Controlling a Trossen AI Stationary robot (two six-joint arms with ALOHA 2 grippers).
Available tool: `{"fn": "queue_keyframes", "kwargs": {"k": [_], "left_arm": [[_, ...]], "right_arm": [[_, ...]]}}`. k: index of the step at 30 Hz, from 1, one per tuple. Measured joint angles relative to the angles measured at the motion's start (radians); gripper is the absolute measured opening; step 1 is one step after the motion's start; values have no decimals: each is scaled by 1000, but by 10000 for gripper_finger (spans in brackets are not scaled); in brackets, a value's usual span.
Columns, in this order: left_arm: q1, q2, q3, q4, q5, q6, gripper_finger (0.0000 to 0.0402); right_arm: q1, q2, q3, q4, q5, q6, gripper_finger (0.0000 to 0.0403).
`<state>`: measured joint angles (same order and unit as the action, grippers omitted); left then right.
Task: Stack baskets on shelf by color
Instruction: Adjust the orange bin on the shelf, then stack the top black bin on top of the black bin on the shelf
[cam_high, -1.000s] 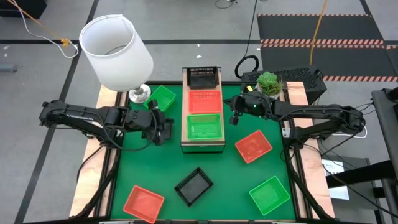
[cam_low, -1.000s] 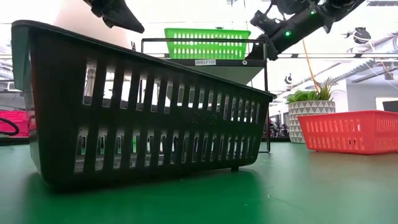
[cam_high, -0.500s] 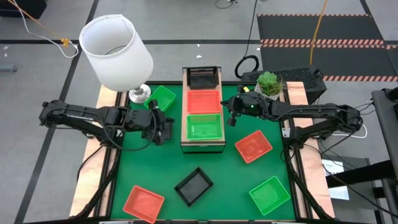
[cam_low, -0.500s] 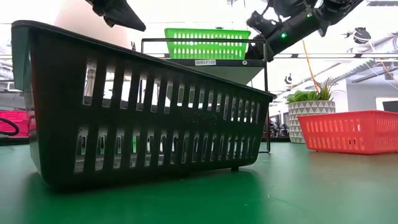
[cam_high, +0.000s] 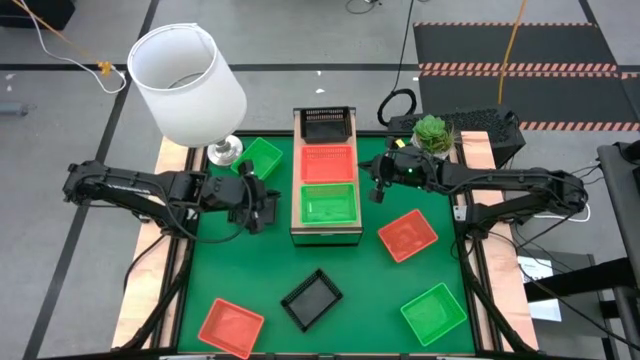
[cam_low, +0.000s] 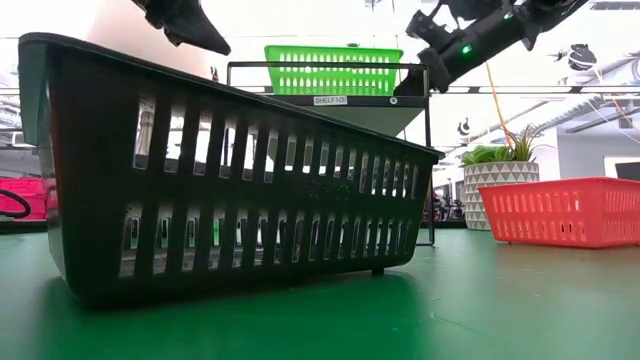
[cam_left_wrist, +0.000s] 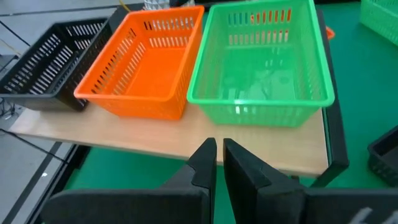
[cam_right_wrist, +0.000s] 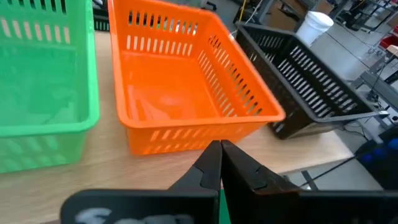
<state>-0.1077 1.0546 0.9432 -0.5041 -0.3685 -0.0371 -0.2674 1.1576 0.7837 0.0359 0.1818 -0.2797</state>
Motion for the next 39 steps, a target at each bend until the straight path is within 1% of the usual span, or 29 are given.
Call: {"fn": "queue_keyframes", "kwargs": {"k": [4,11,15,19,21,24,27,30,35,39], "left_arm": [[-2,-2,1,-80,0,-30,33],[-2,-9,1,-268,0,-147,33],[-13,-10,-14,-292,0,-214,33],[-34,-10,-62,-289,0,-296,37],[-43,-10,-99,-288,0,-350,49],[-59,-10,-149,-277,0,-415,82],[-77,-10,-184,-263,0,-445,120],[-95,-10,-217,-253,0,-445,149],[-125,-10,-251,-273,1,-458,173],[-153,-10,-275,-281,2,-470,174]], "right_arm": [[1,-76,0,-69,1,27,0],[24,-214,0,-189,-2,60,0],[66,-273,0,-232,-4,49,0],[101,-310,0,-261,-3,19,0],[115,-322,0,-262,-3,6,0],[127,-331,0,-266,-3,-2,0],[132,-331,0,-266,-2,-2,0],[132,-331,0,-266,-3,-2,0],[132,-330,0,-266,-3,-2,0],[132,-330,0,-266,-3,-4,0]]}}
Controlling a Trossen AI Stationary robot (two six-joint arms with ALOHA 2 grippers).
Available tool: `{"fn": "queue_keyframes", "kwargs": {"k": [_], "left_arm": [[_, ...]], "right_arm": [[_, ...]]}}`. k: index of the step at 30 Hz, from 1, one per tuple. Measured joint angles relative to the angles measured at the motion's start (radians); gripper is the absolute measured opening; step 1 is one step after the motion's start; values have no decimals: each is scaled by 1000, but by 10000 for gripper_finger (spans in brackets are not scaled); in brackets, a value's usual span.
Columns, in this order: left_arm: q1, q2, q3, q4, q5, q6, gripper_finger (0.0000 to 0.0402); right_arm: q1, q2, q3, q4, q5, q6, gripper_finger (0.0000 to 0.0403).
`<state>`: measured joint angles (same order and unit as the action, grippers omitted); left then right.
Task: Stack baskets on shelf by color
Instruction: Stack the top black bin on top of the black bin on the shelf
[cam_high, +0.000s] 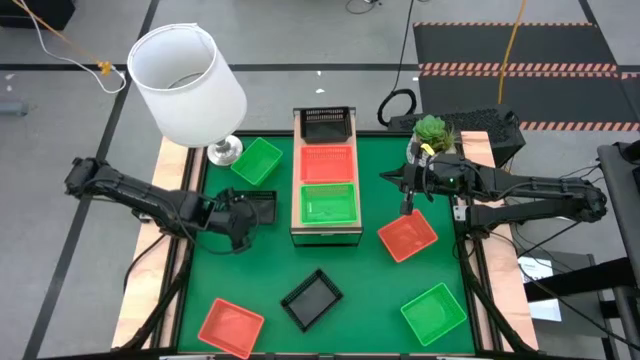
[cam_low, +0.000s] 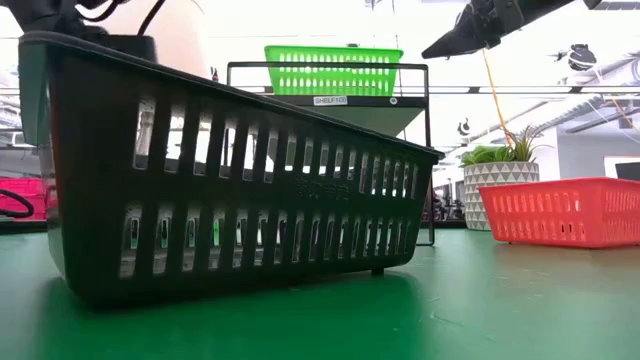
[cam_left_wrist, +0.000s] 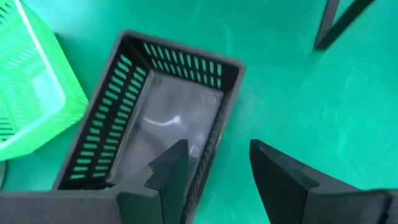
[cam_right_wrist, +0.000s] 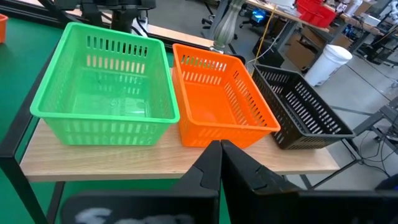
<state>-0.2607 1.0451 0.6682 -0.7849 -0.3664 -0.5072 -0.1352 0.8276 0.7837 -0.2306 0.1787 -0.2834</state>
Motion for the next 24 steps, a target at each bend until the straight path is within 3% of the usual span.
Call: {"fn": "queue_keyframes", "kwargs": {"k": [13,24], "left_arm": [[-43,0,-110,-34,6,4,173],[-43,0,-117,-33,-21,-2,172]], "right_arm": [[0,0,0,0,0,-21,0],[0,0,0,0,0,-25,0]]}}
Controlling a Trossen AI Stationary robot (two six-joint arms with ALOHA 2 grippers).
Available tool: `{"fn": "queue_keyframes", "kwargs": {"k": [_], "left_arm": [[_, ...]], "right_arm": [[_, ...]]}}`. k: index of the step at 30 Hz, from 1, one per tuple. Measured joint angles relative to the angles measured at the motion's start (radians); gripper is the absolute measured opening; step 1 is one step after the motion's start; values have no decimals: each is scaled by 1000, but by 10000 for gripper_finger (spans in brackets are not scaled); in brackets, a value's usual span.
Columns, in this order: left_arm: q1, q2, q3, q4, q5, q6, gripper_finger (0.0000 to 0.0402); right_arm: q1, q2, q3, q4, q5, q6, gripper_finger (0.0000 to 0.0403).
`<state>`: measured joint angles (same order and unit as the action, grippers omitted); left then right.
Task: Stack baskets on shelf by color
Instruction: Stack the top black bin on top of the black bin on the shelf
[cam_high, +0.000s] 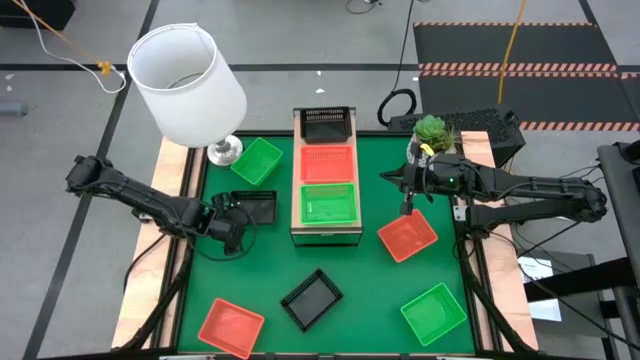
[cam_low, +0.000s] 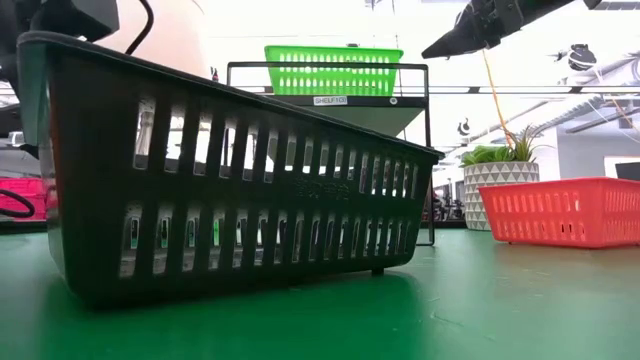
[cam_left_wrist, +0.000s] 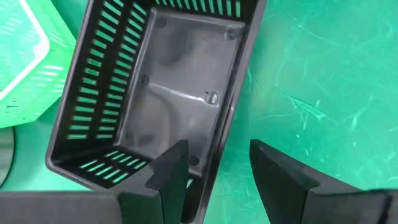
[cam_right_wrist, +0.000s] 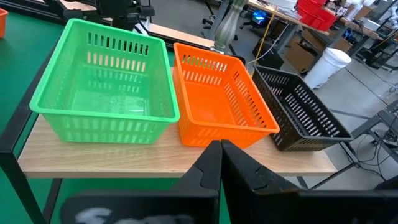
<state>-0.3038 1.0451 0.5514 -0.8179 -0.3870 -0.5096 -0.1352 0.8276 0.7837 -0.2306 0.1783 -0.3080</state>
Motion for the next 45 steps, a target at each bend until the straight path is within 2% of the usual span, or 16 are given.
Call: {"fn": "queue_keyframes", "kwargs": {"k": [15,19,26,31,38,45], "left_arm": [[1,104,-1,6,-25,-9,168],[1,109,-1,6,-23,2,130],[1,109,-1,8,-16,-16,15],[1,108,11,3,-6,-28,21],[0,106,164,-76,20,-19,11],[-26,105,416,-307,-14,-24,8]], "right_arm": [[0,0,0,0,0,0,0],[0,0,0,0,0,-1,0],[0,0,0,0,0,-12,0],[0,0,0,0,0,-19,0],[0,0,0,-10,0,-19,0],[0,0,0,-11,0,-18,0]]}}
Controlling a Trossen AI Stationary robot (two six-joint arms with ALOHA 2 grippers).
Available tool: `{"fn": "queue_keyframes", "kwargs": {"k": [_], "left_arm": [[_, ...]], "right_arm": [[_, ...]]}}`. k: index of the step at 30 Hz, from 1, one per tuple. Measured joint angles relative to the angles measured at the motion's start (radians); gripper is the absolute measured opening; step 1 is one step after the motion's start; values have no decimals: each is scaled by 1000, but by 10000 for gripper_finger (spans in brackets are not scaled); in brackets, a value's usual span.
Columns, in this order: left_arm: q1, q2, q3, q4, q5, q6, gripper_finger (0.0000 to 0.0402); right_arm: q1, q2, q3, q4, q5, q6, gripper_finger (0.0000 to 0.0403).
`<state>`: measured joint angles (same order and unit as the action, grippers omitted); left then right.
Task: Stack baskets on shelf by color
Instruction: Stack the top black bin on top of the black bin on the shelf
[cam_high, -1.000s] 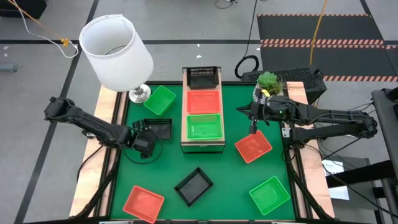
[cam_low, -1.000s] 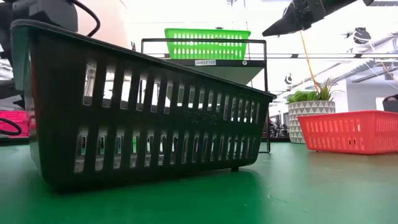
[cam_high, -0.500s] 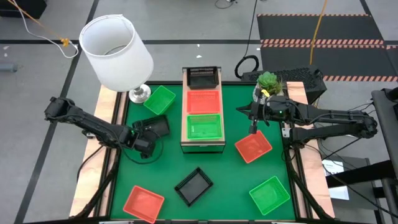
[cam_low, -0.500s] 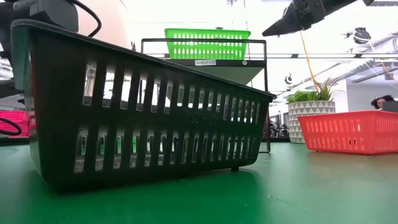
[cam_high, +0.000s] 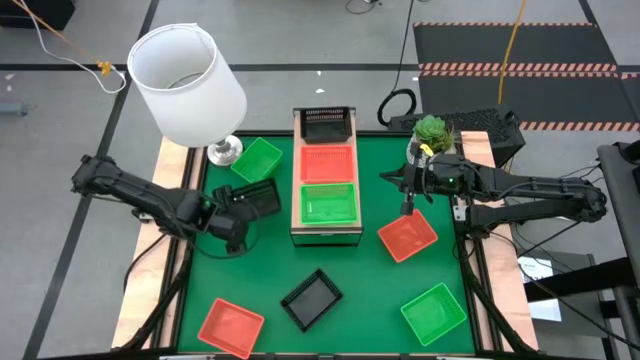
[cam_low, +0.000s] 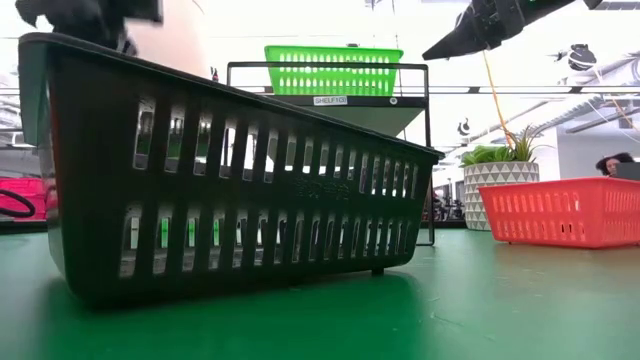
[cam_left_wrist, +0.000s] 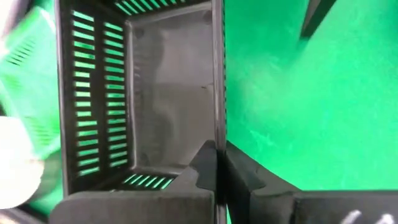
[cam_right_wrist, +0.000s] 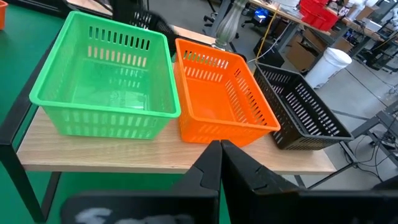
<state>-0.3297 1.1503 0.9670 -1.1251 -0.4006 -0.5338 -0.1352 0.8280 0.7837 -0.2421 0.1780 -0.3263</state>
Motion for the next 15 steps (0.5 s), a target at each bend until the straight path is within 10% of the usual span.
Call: {"fn": "queue_keyframes", "kwargs": {"k": [15], "left_arm": [[169,15,373,131,-202,582,7]], "right_arm": [[0,5,0,-57,0,71,0]]}}
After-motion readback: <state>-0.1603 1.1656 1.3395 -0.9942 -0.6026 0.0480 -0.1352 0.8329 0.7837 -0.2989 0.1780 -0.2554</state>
